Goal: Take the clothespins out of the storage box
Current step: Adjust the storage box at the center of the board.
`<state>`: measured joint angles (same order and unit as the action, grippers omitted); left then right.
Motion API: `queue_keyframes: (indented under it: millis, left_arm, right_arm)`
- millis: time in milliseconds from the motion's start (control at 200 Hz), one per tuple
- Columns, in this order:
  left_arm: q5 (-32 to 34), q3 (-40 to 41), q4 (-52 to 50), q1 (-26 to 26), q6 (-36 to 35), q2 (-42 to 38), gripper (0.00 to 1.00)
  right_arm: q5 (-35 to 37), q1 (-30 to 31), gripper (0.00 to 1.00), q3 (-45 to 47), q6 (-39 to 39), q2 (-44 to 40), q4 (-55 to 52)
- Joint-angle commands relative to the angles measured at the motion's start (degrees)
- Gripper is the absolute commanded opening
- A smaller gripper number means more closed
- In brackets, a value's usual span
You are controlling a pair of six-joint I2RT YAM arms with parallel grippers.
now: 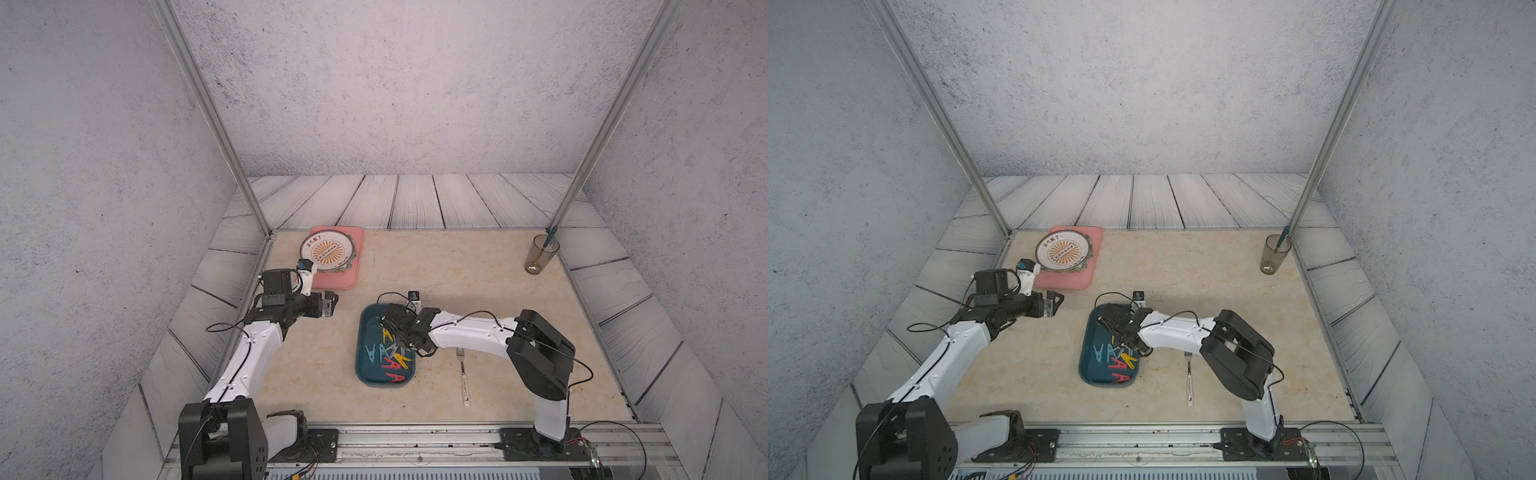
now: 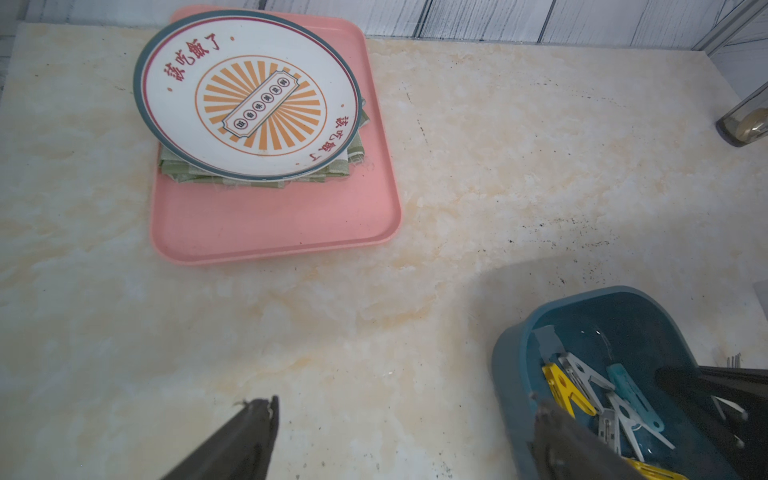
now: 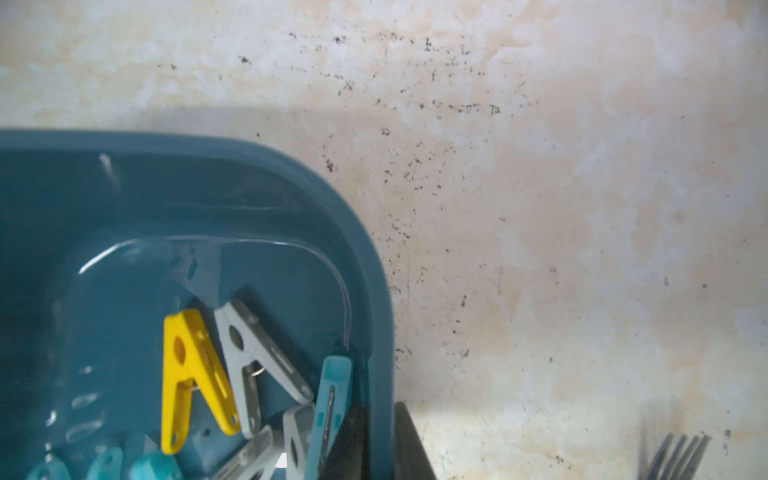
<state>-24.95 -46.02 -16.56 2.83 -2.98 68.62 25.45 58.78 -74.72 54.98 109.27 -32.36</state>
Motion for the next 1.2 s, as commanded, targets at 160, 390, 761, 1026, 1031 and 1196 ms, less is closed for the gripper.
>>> queue_keyframes:
  millis: [160,390,761,1026,1031,1196]
  left_arm:
    - [-0.8,-0.2,-0.8,0.5,-0.3,-0.9,1.0]
    - [-1.0,-0.1,-0.8,0.5,-0.4,-0.7,1.0]
    - [-3.4,-0.2,-1.9,0.5,-0.8,-0.9,1.0]
    - [-4.4,-0.3,-2.3,0.5,-1.1,-0.8,1.0]
    - [-4.4,-0.3,-2.3,0.5,-1.1,-0.8,1.0]
    - [-4.4,-0.3,-2.3,0.5,-1.2,-0.7,1.0]
  right_arm:
    - [-2.8,-2.4,0.12,3.8,-7.1,-5.2,0.5]
    - [-4.2,-2.6,0.21,2.3,-8.2,-6.1,-0.3]
    - [-11.2,-2.8,0.33,-7.6,-25.8,-6.8,-8.4]
    - [-17.7,-2.7,0.35,-15.8,-30.2,-3.2,-17.5]
    - [-18.1,-2.7,0.35,-15.8,-30.0,-3.1,-17.4]
    - [-24.0,-1.8,0.35,-17.3,-25.0,0.4,-14.8]
